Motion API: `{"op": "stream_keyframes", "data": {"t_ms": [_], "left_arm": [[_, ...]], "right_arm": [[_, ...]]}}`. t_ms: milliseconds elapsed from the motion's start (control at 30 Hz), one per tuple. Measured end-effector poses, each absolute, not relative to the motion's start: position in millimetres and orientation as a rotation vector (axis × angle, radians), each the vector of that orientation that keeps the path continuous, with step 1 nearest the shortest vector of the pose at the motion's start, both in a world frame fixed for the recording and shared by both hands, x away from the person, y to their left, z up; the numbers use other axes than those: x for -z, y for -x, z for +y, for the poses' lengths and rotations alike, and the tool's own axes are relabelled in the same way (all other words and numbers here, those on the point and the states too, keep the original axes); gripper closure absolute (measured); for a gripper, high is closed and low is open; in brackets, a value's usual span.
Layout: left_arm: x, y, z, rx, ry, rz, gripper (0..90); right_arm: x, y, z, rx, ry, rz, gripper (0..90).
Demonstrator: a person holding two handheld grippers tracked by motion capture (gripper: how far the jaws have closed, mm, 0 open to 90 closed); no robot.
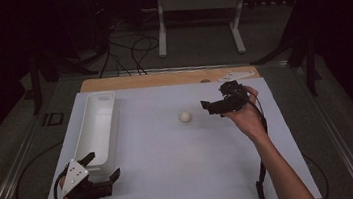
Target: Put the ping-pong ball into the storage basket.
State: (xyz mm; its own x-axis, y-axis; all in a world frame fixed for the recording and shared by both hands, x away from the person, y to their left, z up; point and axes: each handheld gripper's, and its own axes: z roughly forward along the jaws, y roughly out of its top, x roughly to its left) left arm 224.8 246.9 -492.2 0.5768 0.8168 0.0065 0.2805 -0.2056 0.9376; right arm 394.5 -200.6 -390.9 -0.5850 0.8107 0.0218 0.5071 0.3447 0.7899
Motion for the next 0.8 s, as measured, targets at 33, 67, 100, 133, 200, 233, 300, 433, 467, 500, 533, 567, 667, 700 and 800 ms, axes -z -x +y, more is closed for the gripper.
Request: {"op": "stream_keyframes", "data": {"t_ms": [33,67,100,133,200,233,300,433,467,500,533,567,667,700,800], "left_arm": [[492,-225,247,-0.64,-1.761,0.907,0.9],[492,-225,247,-0.64,-1.761,0.907,0.9],[492,-225,247,-0.64,-1.761,0.906,0.9],[492,-225,247,-0.64,-1.761,0.907,0.9],[492,-225,247,-0.639,-1.761,0.906,0.9],[492,-225,247,-0.639,-1.761,0.906,0.9],[492,-225,247,-0.641,-1.763,0.904,0.9],[492,-225,247,-0.641,-1.764,0.904,0.9],[492,-225,247,-0.641,-1.764,0.904,0.9],[492,-225,247,-0.641,-1.764,0.904,0.9],[492,-225,247,-0.641,-1.763,0.904,0.9],[492,-225,247,-0.641,-1.763,0.904,0.9],[492,-225,247,-0.641,-1.763,0.903,0.9],[492,-225,247,-0.641,-1.763,0.903,0.9],[492,-225,247,-0.641,-1.763,0.903,0.9]], "right_arm": [[391,-395,-200,-1.11,-1.155,2.241,7.1],[391,-396,-199,-1.11,-1.154,2.242,7.0],[391,-397,-198,-1.109,-1.148,2.243,7.1],[391,-398,-197,-1.11,-1.144,2.243,7.0],[391,-399,-196,-1.122,-1.137,2.243,7.0],[391,-400,-196,-1.124,-1.137,2.242,7.0],[391,-401,-195,-1.123,-1.138,2.243,7.0],[391,-403,-192,-1.125,-1.145,2.247,7.0],[390,-404,-191,-1.124,-1.142,2.25,7.0],[390,-404,-190,-1.124,-1.139,2.25,7.0],[391,-405,-190,-1.12,-1.137,2.253,7.1],[391,-405,-189,-1.119,-1.137,2.254,7.1],[392,-407,-187,-1.112,-1.14,2.262,7.0],[392,-408,-187,-1.112,-1.141,2.263,7.0],[392,-409,-185,-1.107,-1.137,2.271,7.1]]}}
